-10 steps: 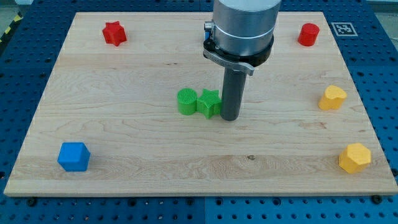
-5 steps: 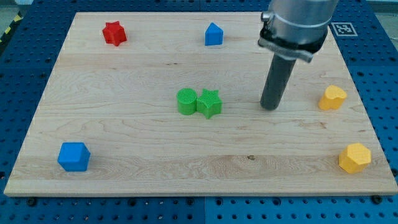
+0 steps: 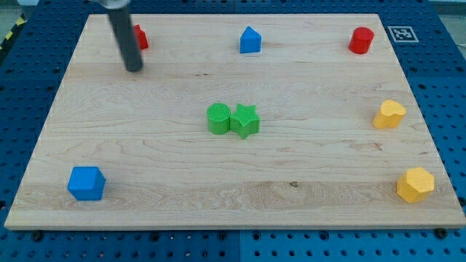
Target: Locate the red star at the top left side of the green circle
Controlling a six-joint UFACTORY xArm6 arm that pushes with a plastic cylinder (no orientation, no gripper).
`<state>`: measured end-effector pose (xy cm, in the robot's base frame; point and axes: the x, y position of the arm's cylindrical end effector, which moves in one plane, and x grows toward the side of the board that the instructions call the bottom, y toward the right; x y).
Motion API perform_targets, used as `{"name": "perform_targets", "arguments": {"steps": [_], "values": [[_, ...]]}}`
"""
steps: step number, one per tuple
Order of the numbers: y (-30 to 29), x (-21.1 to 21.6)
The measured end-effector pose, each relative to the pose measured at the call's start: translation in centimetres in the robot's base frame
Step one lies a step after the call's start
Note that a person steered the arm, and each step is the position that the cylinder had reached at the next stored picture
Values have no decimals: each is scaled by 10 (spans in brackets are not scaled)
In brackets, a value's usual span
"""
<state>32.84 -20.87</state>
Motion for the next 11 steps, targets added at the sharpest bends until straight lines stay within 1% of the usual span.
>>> {"name": "perform_targets", "arguments": {"steps": [1, 2, 3, 4, 5, 6, 7, 8, 9, 10, 11], "values": [[-63, -40], [-69, -95], [19, -90], [85, -18], [83, -23], [33, -65], [-38, -79], [-45, -54], [30, -2], [87, 26], [68, 21]]}}
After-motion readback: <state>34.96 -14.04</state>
